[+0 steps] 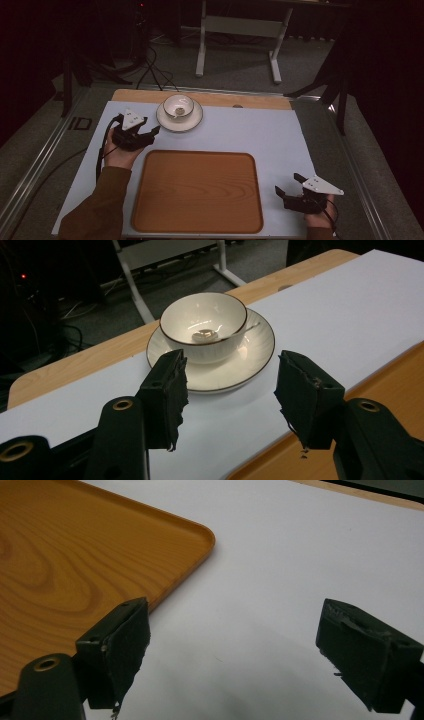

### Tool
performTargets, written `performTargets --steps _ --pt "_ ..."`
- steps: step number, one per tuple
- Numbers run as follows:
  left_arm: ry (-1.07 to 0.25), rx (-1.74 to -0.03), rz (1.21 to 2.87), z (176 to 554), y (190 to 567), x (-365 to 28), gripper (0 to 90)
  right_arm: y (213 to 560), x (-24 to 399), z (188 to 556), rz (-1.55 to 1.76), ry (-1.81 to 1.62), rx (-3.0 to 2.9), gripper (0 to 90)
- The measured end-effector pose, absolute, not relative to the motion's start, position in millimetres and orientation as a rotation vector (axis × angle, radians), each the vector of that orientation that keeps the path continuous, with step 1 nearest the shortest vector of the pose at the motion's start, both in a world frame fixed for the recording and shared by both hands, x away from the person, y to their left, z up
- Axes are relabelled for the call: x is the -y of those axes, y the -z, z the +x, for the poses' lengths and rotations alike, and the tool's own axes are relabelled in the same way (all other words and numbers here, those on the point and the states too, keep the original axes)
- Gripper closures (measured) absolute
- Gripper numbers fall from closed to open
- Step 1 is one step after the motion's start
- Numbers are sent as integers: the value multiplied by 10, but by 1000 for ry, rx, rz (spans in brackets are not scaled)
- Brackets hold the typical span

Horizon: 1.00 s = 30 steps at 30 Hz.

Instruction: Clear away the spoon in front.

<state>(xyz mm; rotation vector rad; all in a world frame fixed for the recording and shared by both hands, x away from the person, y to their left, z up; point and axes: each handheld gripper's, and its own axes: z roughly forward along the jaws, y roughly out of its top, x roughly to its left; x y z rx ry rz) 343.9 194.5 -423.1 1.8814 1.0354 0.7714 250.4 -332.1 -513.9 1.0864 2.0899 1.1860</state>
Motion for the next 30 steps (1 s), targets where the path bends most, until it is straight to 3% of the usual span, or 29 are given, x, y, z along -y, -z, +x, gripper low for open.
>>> performTargets --steps 22,30 --pt "-738 -999 1921 3864 4271 -1749 448 5142 3321 2510 1086 -1183 -2091 138" --pt "-699 -982 1941 3957 4298 -1689 501 5147 3308 2514 1080 -1179 -2099 138"
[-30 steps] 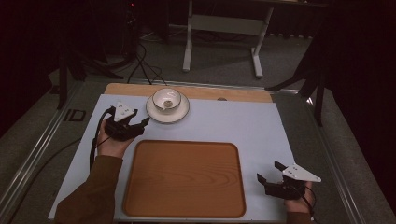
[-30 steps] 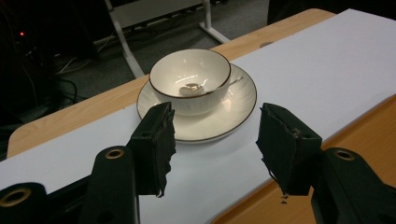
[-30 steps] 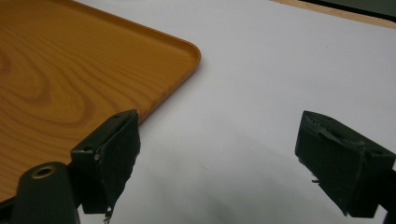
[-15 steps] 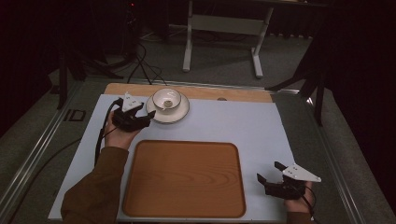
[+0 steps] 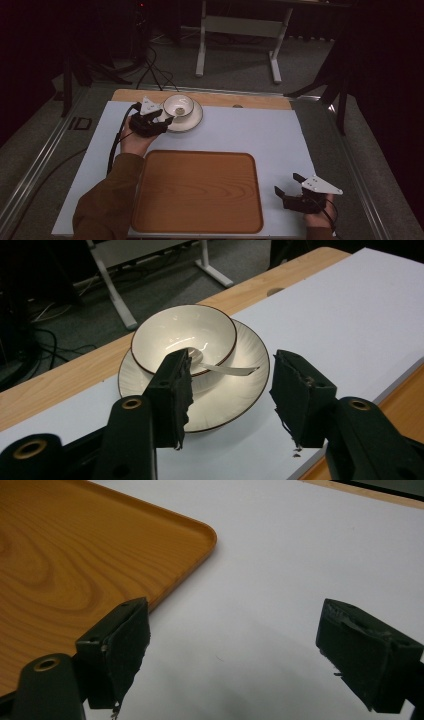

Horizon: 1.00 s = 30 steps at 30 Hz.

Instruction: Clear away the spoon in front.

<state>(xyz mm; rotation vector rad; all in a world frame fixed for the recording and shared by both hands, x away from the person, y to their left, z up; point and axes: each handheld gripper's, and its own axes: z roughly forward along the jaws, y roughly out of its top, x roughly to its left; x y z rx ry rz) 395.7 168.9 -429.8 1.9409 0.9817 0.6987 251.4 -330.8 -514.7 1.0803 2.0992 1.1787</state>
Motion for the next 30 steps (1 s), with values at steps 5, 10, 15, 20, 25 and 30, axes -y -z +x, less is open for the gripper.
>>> performTargets --steps 5,10,15,20,25,30 --pt "-700 -974 1968 4026 4315 -1622 519 5147 3314 2515 1083 -1182 -2097 138" --pt "-702 -968 2019 4112 4385 -1529 548 5149 3310 2518 1082 -1175 -2102 138" --pt "-770 -968 2091 4230 4516 -1386 578 5147 3316 2518 1082 -1178 -2099 138" --pt "-808 -989 2122 4298 4598 -1355 619 5148 3316 2520 1080 -1176 -2101 138" --pt "-812 -1003 2130 4348 4635 -1351 706 5148 3315 2520 1080 -1177 -2101 138" --pt "-821 -1026 2151 4384 4649 -1330 807 5146 3319 2519 1080 -1180 -2095 138"
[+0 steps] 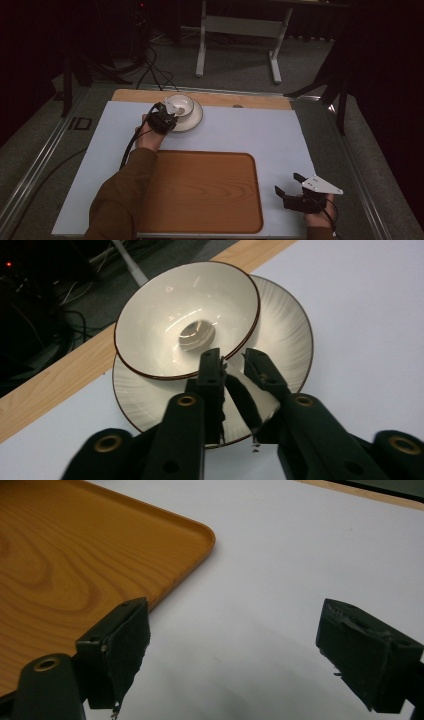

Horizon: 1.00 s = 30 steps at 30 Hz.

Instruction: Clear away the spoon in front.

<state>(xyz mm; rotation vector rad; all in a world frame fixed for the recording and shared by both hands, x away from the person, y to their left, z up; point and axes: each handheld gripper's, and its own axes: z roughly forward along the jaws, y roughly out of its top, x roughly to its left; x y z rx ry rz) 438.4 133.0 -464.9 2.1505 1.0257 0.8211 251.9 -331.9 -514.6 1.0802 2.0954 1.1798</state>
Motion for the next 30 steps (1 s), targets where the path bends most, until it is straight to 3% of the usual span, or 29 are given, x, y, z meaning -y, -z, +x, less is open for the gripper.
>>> performTargets --steps 7,30 --pt "-828 -1074 2152 4392 4643 -1337 879 5146 3322 2519 1079 -1181 -2092 138" --pt "-832 -1059 2090 4300 4497 -1363 890 5143 3325 2518 1080 -1182 -2087 138"
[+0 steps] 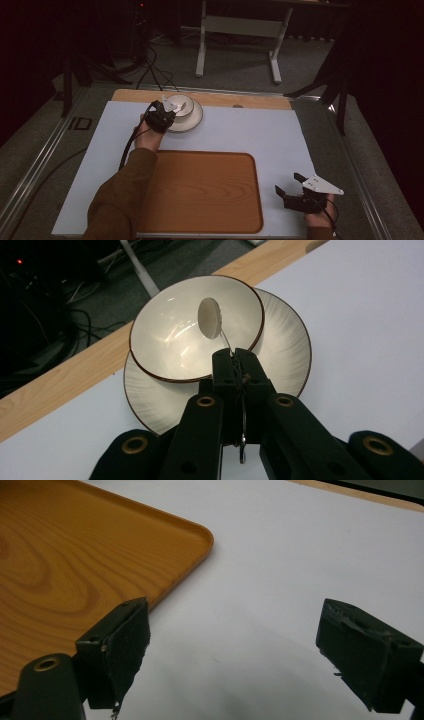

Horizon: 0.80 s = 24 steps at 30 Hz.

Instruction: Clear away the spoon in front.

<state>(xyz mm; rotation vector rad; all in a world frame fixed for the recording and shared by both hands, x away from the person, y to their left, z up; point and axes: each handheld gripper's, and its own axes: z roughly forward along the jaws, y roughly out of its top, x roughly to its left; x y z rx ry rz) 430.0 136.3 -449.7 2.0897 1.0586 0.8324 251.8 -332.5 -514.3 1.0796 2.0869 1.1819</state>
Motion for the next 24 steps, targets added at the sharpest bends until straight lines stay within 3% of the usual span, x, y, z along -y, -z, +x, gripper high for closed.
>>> performTargets --steps 24 --pt "-889 -1014 2034 4059 4223 -1429 890 5139 3330 2512 1083 -1185 -2079 138"
